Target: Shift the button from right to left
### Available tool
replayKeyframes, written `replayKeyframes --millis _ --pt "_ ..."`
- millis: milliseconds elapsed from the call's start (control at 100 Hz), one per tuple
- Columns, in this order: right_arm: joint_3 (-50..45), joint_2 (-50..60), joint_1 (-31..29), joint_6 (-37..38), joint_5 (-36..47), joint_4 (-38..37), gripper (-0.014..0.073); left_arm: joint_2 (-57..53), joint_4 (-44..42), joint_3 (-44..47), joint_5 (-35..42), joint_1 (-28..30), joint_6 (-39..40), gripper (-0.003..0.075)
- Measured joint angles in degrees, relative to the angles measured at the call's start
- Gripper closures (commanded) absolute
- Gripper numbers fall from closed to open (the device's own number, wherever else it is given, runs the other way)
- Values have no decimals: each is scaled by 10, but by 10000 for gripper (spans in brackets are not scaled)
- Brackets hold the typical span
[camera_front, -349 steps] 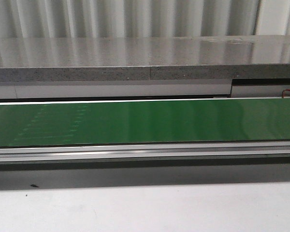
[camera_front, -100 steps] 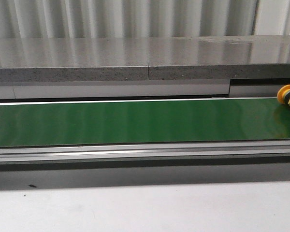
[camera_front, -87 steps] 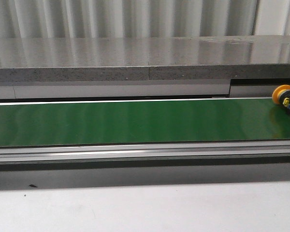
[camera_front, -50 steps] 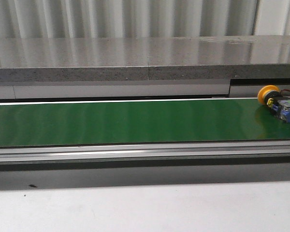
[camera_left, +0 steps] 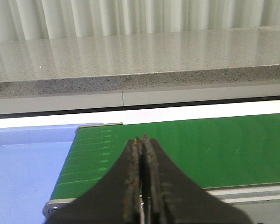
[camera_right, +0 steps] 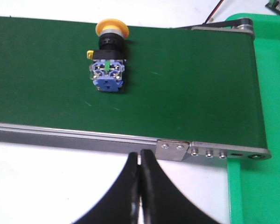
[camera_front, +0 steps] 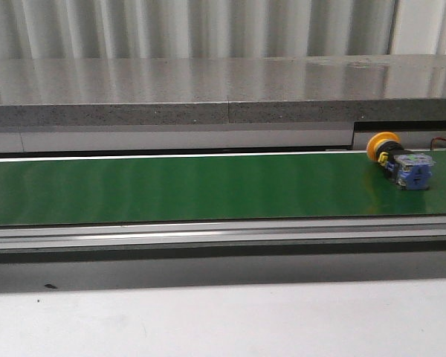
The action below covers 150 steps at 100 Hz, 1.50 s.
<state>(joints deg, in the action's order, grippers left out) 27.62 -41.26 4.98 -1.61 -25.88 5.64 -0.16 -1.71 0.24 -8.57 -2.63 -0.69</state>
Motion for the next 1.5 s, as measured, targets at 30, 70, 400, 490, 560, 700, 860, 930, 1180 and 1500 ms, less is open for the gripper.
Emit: replayKeyframes --millis 30,70,400,490,560,700,860,930,1180,1500 --pt "-10 18 0 -1 3 0 662 0 0 0 0 0 0 741" --pt "-24 45 0 0 7 0 662 0 0 0 0 0 0 741" --pt "-79 201 0 -1 11 -1 662 0 0 0 26 0 0 741" --pt "-80 212 0 -1 14 -1 662 0 0 0 41 0 0 741" --pt "-80 213 0 -1 14 -1 662 0 0 0 55 0 0 741" --pt "-80 213 0 -1 14 -2 662 0 0 0 78 0 0 741" --pt "-80 213 0 -1 14 -1 662 0 0 -28 9 0 0 741" --pt "-80 213 0 -1 14 -1 662 0 0 -59 -27 0 0 741" --pt "-80 213 0 -1 14 -2 662 91 0 -170 -154 0 0 741" --pt "-80 213 0 -1 14 -2 662 267 0 -289 -268 0 0 436"
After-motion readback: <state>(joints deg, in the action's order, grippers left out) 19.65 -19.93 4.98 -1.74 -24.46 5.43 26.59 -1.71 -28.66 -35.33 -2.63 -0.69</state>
